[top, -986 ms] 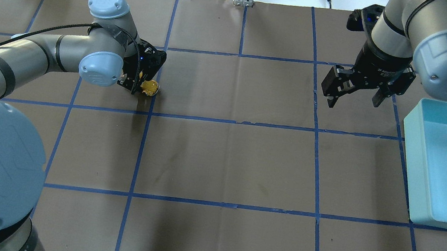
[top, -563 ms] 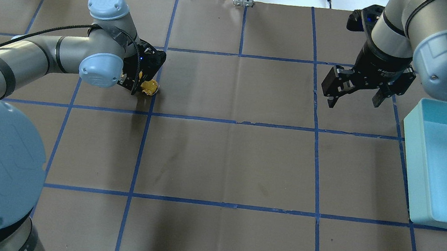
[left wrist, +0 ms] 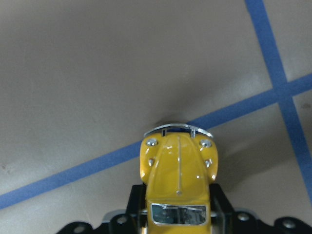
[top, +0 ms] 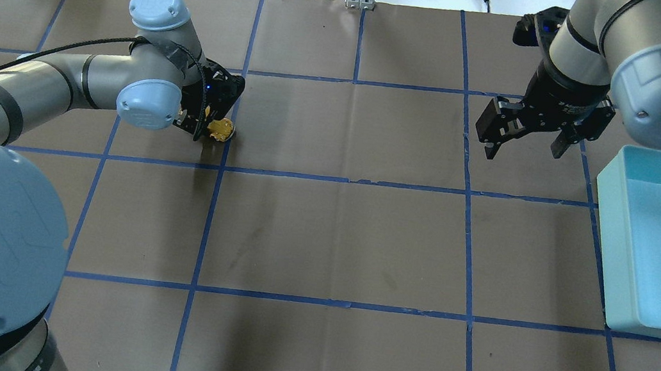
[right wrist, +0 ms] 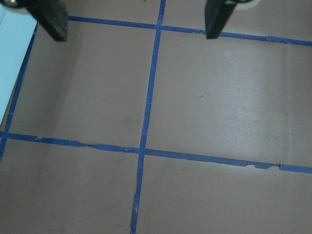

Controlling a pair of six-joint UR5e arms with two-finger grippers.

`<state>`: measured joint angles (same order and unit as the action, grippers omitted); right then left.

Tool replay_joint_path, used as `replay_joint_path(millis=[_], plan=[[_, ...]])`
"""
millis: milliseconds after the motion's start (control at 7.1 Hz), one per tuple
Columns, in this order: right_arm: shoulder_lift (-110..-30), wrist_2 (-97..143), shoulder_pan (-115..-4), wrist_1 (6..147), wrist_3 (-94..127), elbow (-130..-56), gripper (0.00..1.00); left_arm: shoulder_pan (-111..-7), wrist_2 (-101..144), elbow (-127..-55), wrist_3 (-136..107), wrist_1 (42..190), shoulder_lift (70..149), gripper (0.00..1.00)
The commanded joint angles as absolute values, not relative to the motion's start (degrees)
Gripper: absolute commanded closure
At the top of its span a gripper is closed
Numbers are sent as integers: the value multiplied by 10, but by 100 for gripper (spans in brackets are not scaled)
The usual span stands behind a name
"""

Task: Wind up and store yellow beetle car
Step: 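Keep dragging the car backward along the table with the left gripper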

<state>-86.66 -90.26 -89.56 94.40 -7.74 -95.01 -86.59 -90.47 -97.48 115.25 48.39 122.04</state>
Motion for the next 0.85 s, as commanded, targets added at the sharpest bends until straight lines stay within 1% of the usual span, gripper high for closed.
replay_joint_path(millis=[0,704], plan=[[-867,-903,-896,944,-77,-950,0,-858,-904,-976,1169,481,1221,100],[-867,-903,-896,944,-76,-950,0,-841,-904,-970,1200,472,1230,100]])
